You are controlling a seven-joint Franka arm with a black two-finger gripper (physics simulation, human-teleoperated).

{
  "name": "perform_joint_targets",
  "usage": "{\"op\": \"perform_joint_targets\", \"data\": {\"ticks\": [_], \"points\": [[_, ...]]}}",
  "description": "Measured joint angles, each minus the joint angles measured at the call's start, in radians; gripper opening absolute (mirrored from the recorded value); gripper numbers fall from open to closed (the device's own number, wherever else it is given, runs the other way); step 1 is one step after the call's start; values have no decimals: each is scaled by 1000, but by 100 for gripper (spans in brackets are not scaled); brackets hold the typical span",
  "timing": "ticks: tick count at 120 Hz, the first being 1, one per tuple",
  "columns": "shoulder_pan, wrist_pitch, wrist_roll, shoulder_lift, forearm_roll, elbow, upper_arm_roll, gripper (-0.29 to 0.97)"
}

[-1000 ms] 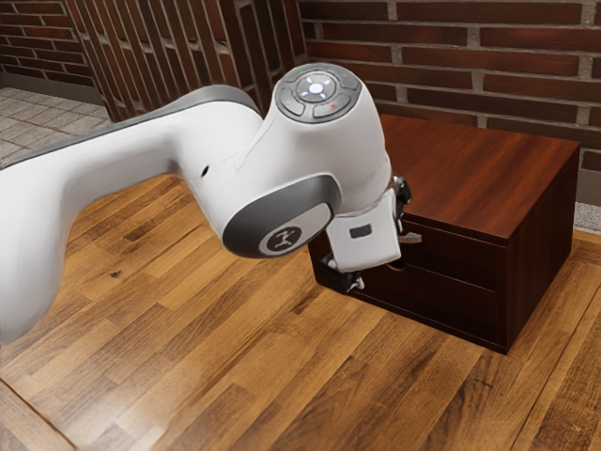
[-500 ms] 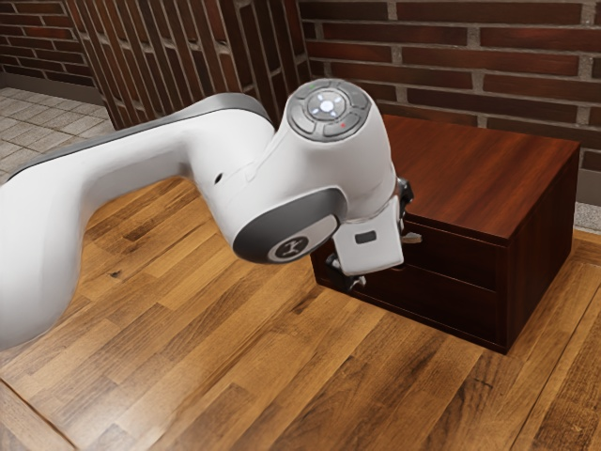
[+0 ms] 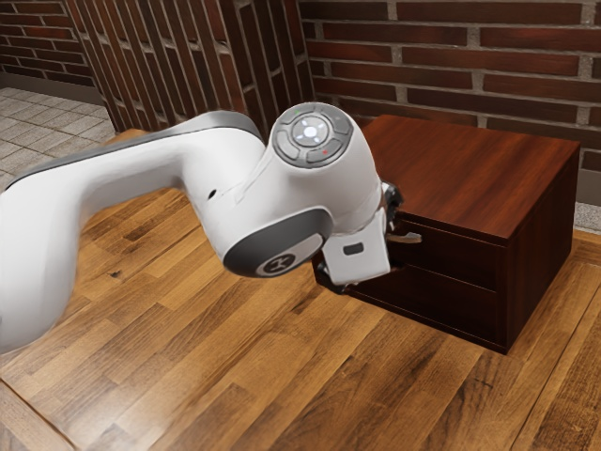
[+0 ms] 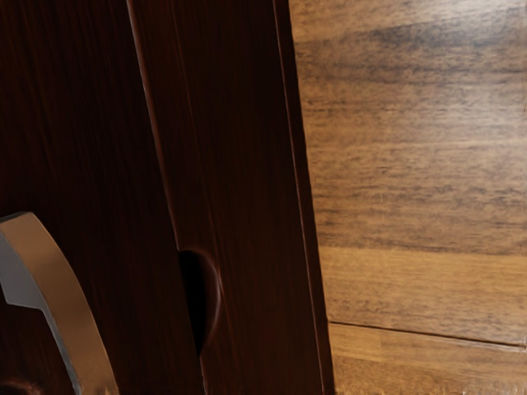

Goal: Pull the drawer handle with one arm to open the drawer

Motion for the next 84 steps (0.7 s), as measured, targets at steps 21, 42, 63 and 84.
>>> {"op": "perform_joint_targets", "data": {"ticks": [21, 42, 63, 84], "points": [[11, 24, -6, 0, 7, -13, 13, 68], [6, 47, -11, 6, 16, -13, 25, 68], [8, 58, -14, 13, 23, -18, 30, 68], [14, 63, -16, 17, 27, -28, 33, 68]]}}
